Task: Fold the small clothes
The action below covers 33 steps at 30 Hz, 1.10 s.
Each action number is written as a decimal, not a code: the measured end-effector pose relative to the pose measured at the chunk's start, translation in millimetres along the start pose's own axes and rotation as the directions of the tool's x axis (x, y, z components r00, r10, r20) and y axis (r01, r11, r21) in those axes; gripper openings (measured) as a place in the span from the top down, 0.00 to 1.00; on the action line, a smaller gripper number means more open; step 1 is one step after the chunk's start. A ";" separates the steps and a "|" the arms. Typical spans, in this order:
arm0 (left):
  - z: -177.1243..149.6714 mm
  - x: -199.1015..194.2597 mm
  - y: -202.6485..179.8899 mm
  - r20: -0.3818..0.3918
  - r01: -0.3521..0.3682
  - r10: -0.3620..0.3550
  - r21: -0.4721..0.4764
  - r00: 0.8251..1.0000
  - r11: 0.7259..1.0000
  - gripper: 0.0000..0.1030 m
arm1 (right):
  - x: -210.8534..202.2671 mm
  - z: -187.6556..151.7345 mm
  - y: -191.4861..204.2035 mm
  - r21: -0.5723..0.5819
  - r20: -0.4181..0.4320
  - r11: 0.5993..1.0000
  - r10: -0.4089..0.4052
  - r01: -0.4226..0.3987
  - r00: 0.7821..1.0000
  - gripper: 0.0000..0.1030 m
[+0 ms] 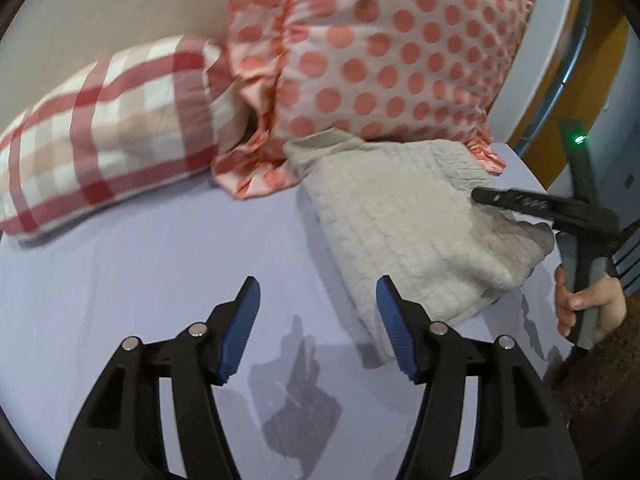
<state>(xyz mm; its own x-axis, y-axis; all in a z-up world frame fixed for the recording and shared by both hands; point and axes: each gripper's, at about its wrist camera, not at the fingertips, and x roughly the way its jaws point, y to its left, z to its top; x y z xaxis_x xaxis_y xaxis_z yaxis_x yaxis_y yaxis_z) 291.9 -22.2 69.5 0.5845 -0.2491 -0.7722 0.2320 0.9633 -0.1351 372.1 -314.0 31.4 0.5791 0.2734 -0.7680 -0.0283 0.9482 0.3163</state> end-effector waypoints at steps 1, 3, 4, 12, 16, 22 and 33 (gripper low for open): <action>-0.6 3.8 0.1 -0.003 0.003 -0.003 -0.004 1.000 1.000 0.41 | 6.4 -3.2 0.8 -0.007 -0.019 1.000 0.027 -0.027 0.999 0.76; -3.2 2.0 3.5 -0.004 -0.001 0.001 -0.008 1.000 1.000 0.40 | -1.1 -15.7 9.6 -0.087 0.031 0.996 0.023 -0.020 0.999 0.82; -4.3 1.5 4.0 -0.004 -0.003 0.003 -0.006 1.000 1.000 0.40 | -4.7 -18.2 10.0 -0.098 0.042 0.995 0.020 -0.016 0.999 0.83; -5.7 25.0 3.5 -0.039 0.012 -0.013 -0.019 0.999 1.000 0.38 | -14.3 -15.8 -33.8 0.038 0.064 0.999 0.007 -0.009 0.998 0.74; 1.6 46.6 10.9 -0.077 0.065 -0.071 -0.078 0.995 0.995 0.32 | -30.5 -11.4 -49.1 0.106 0.087 0.994 -0.018 0.009 0.996 0.05; 19.2 79.1 7.4 -0.096 0.141 -0.157 -0.154 0.983 0.978 0.24 | -25.1 -7.7 -65.7 0.130 0.054 0.991 -0.018 0.011 0.998 0.05; 20.5 75.6 14.4 -0.006 0.107 -0.110 -0.184 0.994 0.977 0.22 | 4.5 -19.5 -74.6 0.164 -0.026 0.973 0.168 -0.161 0.985 0.08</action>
<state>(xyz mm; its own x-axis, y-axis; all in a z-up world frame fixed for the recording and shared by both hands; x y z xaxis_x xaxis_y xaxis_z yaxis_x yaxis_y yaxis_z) 355.4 -29.2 21.9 0.5509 -0.3530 -0.7562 0.1464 0.9330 -0.3288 360.9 -380.4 -6.5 0.5447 0.4327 -0.7183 0.0125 0.8523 0.5229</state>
